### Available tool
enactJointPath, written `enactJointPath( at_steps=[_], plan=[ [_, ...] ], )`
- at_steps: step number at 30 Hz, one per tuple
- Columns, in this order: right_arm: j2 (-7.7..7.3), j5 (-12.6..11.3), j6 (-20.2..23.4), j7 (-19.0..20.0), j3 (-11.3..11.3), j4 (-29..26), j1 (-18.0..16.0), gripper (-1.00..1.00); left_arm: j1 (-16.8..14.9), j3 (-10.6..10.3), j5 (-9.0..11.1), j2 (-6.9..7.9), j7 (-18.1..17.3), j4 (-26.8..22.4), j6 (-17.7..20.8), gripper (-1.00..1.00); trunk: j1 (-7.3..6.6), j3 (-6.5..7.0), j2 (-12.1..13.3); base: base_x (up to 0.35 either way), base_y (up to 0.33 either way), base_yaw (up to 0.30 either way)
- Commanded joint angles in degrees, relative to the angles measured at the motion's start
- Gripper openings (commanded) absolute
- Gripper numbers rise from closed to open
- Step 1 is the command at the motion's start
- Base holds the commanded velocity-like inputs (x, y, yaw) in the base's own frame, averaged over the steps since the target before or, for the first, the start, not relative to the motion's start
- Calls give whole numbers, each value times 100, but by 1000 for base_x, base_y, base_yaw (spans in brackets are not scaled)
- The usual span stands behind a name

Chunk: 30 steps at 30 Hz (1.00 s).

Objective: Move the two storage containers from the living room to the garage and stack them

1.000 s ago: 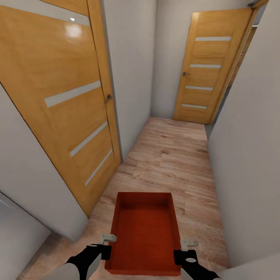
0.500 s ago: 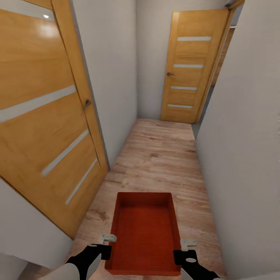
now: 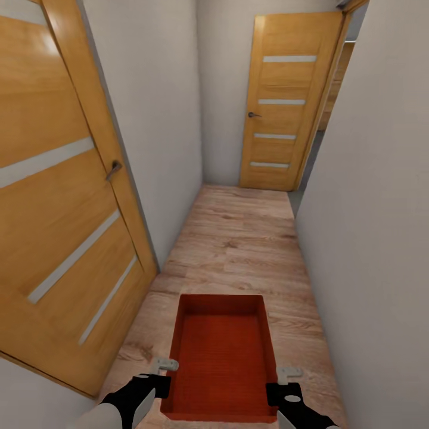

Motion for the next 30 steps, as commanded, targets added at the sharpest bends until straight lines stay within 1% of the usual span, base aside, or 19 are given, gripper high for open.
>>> enactJointPath(
  at_steps=[1, 15, 25, 30],
  plan=[
    [-3, -30, -33, -30, -18, 5, -6, -100, 0, 5, -99, 0, 25, -11, 35, -100, 4, -6, -5, 324, 0, 0],
    [-3, -30, -33, -30, -18, 5, -6, -100, 0, 4, -99, 0, 25, -11, 35, -100, 4, -6, -5, 324, 0, -6],
    [-3, -29, -33, -30, -20, 5, -6, -100, 0, 4, -99, 0, 25, -11, 35, -100, 4, -6, -5, 324, 0, -181],
    [-3, -29, -33, -30, -23, 5, -6, -100, 0, 5, -99, 0, 25, -11, 35, -100, 4, -6, -5, 324, 0, -55]
  ],
)
